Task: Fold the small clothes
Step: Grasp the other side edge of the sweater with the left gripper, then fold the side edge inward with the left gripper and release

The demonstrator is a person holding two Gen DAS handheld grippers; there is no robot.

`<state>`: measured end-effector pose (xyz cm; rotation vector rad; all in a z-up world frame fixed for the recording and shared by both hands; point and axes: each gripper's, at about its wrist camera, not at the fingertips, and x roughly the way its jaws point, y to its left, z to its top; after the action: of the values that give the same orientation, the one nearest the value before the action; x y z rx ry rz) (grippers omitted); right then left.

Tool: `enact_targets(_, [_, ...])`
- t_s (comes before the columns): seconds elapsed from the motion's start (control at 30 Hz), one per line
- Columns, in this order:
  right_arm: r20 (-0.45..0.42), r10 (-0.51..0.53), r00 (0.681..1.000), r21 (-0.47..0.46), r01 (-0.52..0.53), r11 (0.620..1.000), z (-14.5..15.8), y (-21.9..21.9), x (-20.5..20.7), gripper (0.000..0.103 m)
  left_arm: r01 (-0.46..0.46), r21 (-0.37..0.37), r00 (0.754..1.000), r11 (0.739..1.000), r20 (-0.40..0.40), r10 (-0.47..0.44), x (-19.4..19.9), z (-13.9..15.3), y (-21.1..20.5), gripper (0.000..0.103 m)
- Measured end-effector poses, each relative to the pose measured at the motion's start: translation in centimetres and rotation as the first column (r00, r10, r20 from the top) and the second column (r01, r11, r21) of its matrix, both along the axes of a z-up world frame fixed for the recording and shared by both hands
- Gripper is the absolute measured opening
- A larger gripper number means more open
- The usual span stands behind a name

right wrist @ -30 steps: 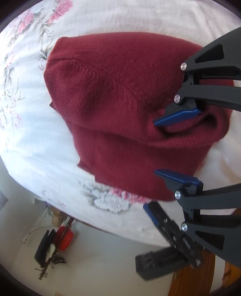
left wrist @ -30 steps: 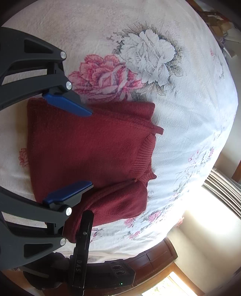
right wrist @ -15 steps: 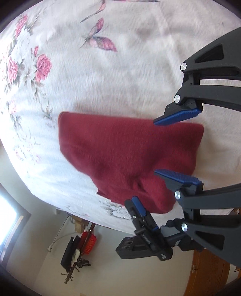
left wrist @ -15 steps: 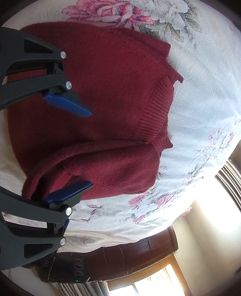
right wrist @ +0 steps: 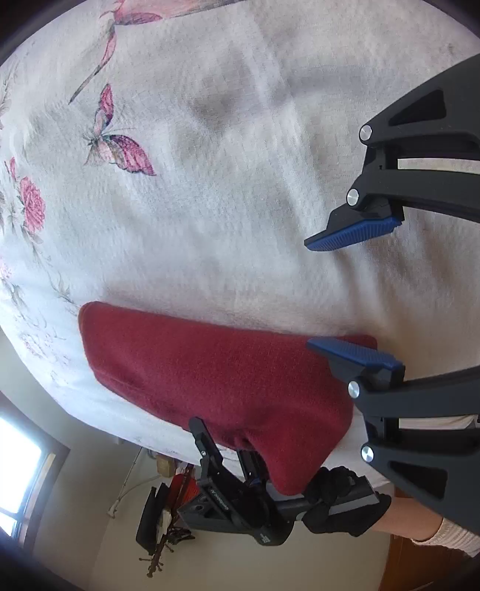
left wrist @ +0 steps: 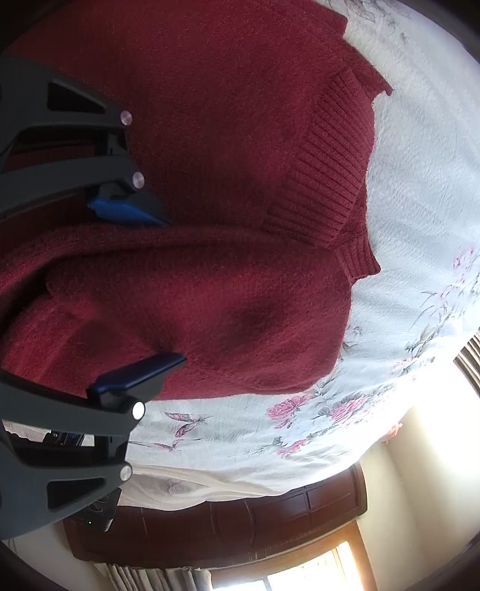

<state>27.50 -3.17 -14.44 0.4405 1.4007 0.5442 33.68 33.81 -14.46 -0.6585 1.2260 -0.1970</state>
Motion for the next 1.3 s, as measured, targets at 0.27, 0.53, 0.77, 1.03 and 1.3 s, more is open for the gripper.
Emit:
enact_targets(0.27, [-0.007,-0.004,1.000,-0.015,0.003,1.000,-0.8,0.2,-0.6,0.050,-0.002,-0.013,0.995,1.000,0.099,0.003,-1.0,3.2,-0.6,0.015])
enact_targets(0.53, [-0.001,0.007,1.000,-0.013,-0.007,1.000,0.0,1.5,-0.7,0.050,-0.003,-0.032,0.979,0.999,0.201,0.010,-2.6,8.3,1.6,0.014])
enact_targets(0.77, [0.027,0.058,0.998,-0.014,-0.057,0.998,1.1,4.3,-0.9,0.050,-0.073,0.007,0.978,0.997,0.196,0.070,-4.3,9.5,7.9,0.014])
enact_targets(1.03, [0.046,0.140,0.989,-0.005,-0.140,0.990,1.6,7.8,-1.5,0.050,-0.164,0.034,0.979,0.986,0.131,0.158,-6.1,6.2,15.7,0.014])
enact_targets(1.3, [0.061,0.193,0.979,-0.001,-0.193,0.981,2.2,10.5,-2.4,0.052,-0.186,0.050,0.981,0.981,0.061,0.183,-6.9,0.9,17.2,0.015])
